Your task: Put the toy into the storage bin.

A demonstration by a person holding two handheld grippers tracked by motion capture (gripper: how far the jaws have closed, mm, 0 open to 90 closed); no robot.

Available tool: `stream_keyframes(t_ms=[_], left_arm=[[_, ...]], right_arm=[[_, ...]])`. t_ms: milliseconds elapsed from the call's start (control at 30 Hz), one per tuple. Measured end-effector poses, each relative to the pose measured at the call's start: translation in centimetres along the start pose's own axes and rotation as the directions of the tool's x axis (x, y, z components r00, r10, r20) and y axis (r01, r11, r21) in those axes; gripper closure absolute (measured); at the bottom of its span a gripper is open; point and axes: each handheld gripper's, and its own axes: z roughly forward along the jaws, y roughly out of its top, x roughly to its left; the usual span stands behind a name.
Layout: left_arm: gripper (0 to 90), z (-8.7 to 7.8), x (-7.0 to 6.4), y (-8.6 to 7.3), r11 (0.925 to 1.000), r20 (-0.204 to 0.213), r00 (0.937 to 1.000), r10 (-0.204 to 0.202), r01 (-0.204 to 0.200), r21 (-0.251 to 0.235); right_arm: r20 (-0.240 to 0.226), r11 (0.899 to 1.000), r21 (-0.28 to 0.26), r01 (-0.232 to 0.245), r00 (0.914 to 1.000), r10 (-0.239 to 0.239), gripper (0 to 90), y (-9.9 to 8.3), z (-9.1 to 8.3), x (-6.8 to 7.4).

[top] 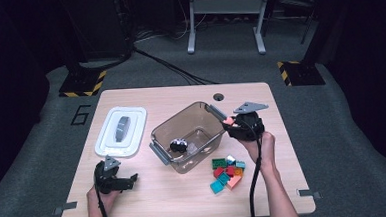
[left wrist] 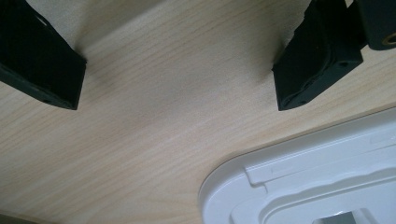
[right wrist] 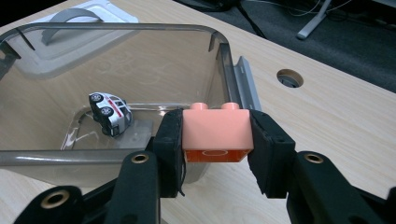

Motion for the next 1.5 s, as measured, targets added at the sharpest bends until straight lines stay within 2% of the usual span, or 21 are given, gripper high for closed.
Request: stream_keyframes(t_ms=[300, 333, 367, 400, 633, 700, 733, 800, 867, 933, 1000, 1100, 1233, 1433, 1500], left_arm=[[2.1, 0.0, 0.0, 0.0, 1.0, -0.001, 1.0, 0.001, -0.001, -0.001], [2.1, 0.0, 0.0, 0.0, 1.0, -0.001, 1.0, 0.0, 0.0, 0.0], [2.1, 0.0, 0.0, 0.0, 1.0, -0.001, 1.0, 0.001, -0.001, -0.001], [2.1, 0.0, 0.0, 0.0, 1.0, -0.001, 1.0, 0.001, -0.001, -0.001], [2.1, 0.0, 0.0, 0.0, 1.0, -0.004, 1.0, 0.001, -0.001, 0.001], [2.2, 0.0, 0.0, 0.0, 1.0, -0.004, 1.0, 0.001, -0.001, 0.001], [2.1, 0.0, 0.0, 0.0, 1.0, -0.004, 1.0, 0.001, -0.001, 0.001], [2.1, 0.0, 0.0, 0.0, 1.0, -0.003, 1.0, 0.001, -0.001, 0.0], [2.2, 0.0, 0.0, 0.0, 1.0, -0.004, 1.0, 0.001, -0.001, 0.0], [2.2, 0.0, 0.0, 0.0, 1.0, -0.004, 1.0, 0.0, 0.0, 0.0], [2.3, 0.0, 0.0, 0.0, 1.0, -0.004, 1.0, 0.0, 0.0, 0.0], [2.3, 0.0, 0.0, 0.0, 1.0, -0.003, 1.0, 0.0, 0.0, -0.001], [2.3, 0.0, 0.0, 0.0, 1.0, -0.005, 1.0, 0.0, 0.0, 0.0], [2.3, 0.0, 0.0, 0.0, 1.0, -0.006, 1.0, 0.0, 0.0, 0.0], [2.3, 0.0, 0.0, 0.0, 1.0, -0.006, 1.0, 0.0, 0.0, 0.0]], right_arm=[[-0.021, 0.999, 0.036, 0.024, 0.9995, -0.023, 59.1, 0.7, 2.1, 0.5], [-0.022, 0.999, 0.037, 0.01, 0.9997, -0.009, 59.1, 0.7, 2.2, 0.6], [-0.026, 0.999, 0.043, 0.025, 0.9994, -0.024, 59.0, 0.7, 2.4, 0.5], [-0.022, 0.999, 0.051, 0.004, 0.9997, -0.003, 59.1, 0.8, 2.6, 0.7], [-0.033, 0.995, 0.089, 0.036, 0.9989, -0.034, 58.9, 0.7, 3.1, 0.9], [-0.031, 0.995, 0.093, 0.032, 0.9991, -0.03, 58.5, 0.7, 3.1, 1.0], [-0.037, 0.994, 0.101, 0.048, 0.9983, -0.045, 58.2, 0.7, 3.2, 1.0], [-0.027, 0.993, 0.114, 0.04, 0.9989, -0.038, 51.5, 0.8, 3.3, 1.2], [-0.03, 0.991, 0.12, 0.056, 0.9982, -0.053, 46.4, 0.8, 3.3, 1.2], [-0.025, 0.992, 0.118, 0.046, 0.9988, -0.043, 37.1, 0.8, 3.0, 1.2], [-0.019, 0.995, 0.092, 0.023, 0.9996, -0.021, 28.3, 0.7, 2.5, 1.3], [-0.013, 0.998, 0.06, 0.02, 0.9997, -0.019, 16.6, 0.3, 1.4, 1.2], [-0.009, 1.0, 0.031, 0.0, 1.0, 0.0, 12.0, -0.5, -0.1, 1.0], [0.007, 0.999, 0.046, -0.025, 0.9997, 0.025, 4.7, -2.9, -1.3, 0.8], [0.01, 0.997, 0.067, -0.032, 0.9995, 0.032, 3.2, -4.0, -1.2, 0.7]])
